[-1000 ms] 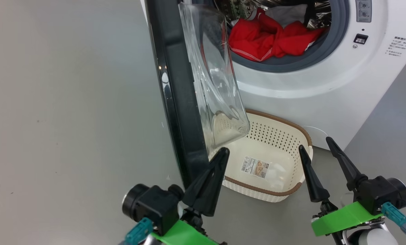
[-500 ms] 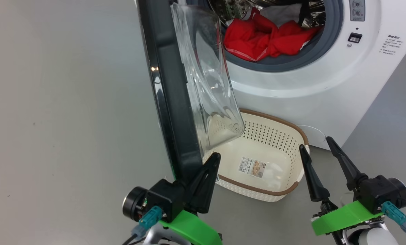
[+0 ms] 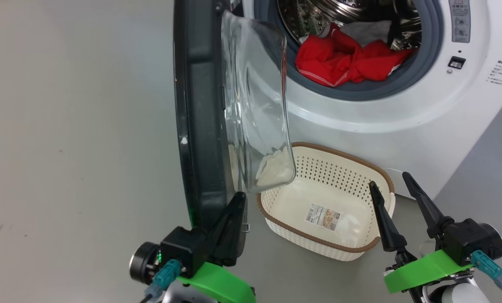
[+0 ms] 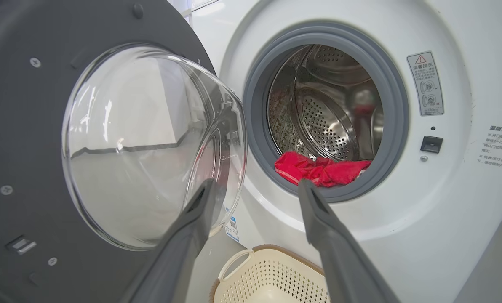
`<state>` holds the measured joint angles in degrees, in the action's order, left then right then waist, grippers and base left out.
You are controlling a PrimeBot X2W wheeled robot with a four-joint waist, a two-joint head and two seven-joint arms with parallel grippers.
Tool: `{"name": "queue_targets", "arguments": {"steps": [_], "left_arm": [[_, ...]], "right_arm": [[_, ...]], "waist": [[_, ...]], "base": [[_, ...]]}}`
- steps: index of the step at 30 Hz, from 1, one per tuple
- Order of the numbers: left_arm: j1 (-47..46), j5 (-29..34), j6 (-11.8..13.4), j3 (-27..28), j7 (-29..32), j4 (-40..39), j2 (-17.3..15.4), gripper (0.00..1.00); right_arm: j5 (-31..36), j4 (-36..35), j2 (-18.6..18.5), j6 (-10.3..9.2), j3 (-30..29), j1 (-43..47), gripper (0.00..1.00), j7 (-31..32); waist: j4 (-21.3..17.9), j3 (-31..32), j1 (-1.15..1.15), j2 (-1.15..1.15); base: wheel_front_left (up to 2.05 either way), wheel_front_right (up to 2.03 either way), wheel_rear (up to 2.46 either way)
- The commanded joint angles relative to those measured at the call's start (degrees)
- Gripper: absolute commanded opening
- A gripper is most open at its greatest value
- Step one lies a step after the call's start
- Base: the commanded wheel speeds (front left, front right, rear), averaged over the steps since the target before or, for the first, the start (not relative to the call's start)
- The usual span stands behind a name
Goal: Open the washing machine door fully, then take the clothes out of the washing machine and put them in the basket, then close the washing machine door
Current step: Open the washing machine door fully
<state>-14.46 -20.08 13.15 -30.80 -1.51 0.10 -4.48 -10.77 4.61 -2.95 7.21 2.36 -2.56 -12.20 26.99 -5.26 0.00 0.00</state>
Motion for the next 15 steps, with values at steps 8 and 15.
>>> {"name": "queue_targets", "arguments": {"steps": [8, 15], "left_arm": [[0.93, -0.69, 2.65, 5.58, 0.37, -2.2, -3.16, 0.0], [0.89, -1.96, 4.14, 9.53, -0.2, -1.23, -5.02, 0.0]], "right_arm": [[-1.66, -0.67, 0.07, 0.28, 2.72, -0.15, 1.0, -1.06], [-2.04, -0.37, 0.07, 0.28, 3.47, 0.27, 1.0, -1.3]], "waist": [[2.13, 1.03, 0.0, 0.0], [2.23, 1.65, 0.0, 0.0]], "base": [[0.0, 0.0, 0.0], [0.0, 0.0, 0.0]]}}
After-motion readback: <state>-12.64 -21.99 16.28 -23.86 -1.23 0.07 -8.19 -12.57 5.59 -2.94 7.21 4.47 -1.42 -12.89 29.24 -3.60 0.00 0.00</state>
